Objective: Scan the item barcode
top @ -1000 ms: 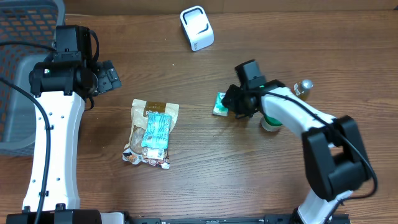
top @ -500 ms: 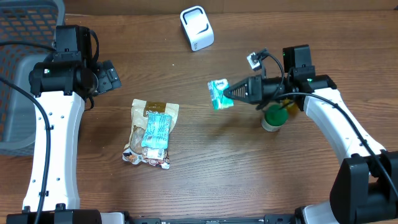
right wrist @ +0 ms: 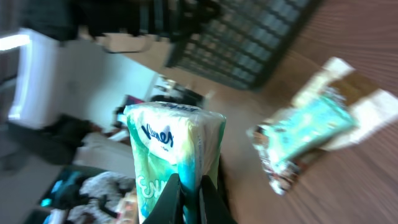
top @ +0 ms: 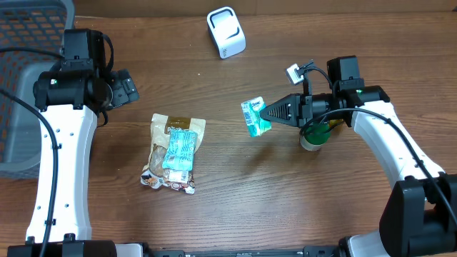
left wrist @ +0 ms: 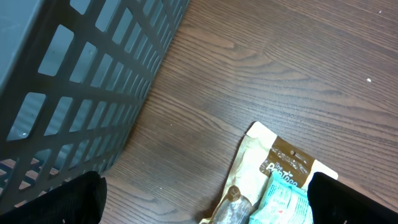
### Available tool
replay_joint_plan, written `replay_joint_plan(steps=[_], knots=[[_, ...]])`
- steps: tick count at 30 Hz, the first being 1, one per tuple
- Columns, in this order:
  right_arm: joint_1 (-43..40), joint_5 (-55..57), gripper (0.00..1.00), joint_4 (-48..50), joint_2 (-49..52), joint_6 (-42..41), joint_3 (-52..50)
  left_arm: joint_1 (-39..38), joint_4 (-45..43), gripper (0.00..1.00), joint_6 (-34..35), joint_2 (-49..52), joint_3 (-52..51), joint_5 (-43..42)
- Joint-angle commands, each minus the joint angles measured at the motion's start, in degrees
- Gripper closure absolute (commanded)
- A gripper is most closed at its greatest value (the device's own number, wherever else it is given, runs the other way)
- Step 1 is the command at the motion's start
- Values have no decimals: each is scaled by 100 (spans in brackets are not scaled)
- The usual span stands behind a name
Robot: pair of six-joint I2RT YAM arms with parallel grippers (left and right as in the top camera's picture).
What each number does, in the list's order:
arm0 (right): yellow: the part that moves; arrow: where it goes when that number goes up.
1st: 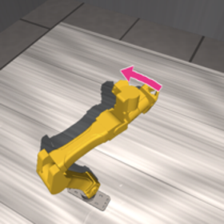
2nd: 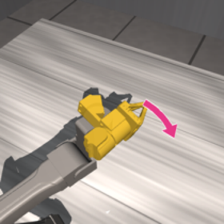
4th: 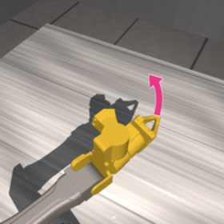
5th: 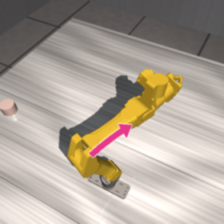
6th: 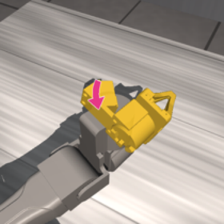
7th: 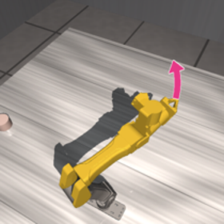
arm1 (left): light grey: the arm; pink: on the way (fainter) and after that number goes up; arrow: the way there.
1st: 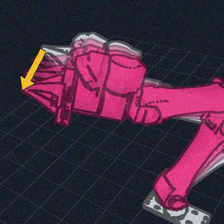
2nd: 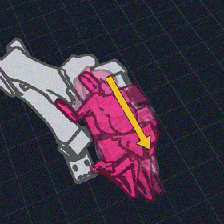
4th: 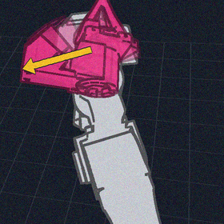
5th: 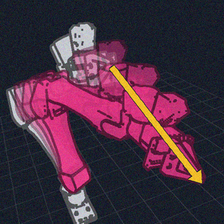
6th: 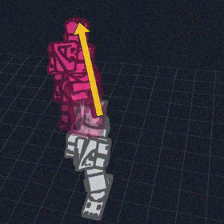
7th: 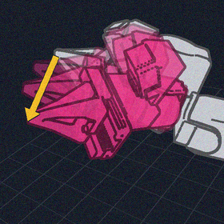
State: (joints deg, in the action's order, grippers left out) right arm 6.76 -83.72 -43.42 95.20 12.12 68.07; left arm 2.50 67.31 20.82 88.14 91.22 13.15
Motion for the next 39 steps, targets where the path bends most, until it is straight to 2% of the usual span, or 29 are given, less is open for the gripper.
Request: replay_joint_plan(steps=[1,7,17,23,31,35,39], knots=[[144,1657,96,-70,-90,-291,13,7,-22,1,-70,-31,52,76],[608,4586,96,-199,-90,-1495,13,11,-22,0,-70,-31,52,76],[1930,7226,96,160,-90,-2496,15,11,-22,1,-70,-31,52,76],[2157,7534,96,46,-90,-2638,417,11,-24,0,-70,-31,52,76],[2164,7602,96,-1147,-90,-2715,2124,9,-22,0,-70,-31,52,76],[2164,7969,96,-1646,-90,-2741,2885,11,-22,1,-70,-31,52,76],[2164,8627,96,-1733,-85,-2708,3453,11,-22,0,-70,-31,52,76]])
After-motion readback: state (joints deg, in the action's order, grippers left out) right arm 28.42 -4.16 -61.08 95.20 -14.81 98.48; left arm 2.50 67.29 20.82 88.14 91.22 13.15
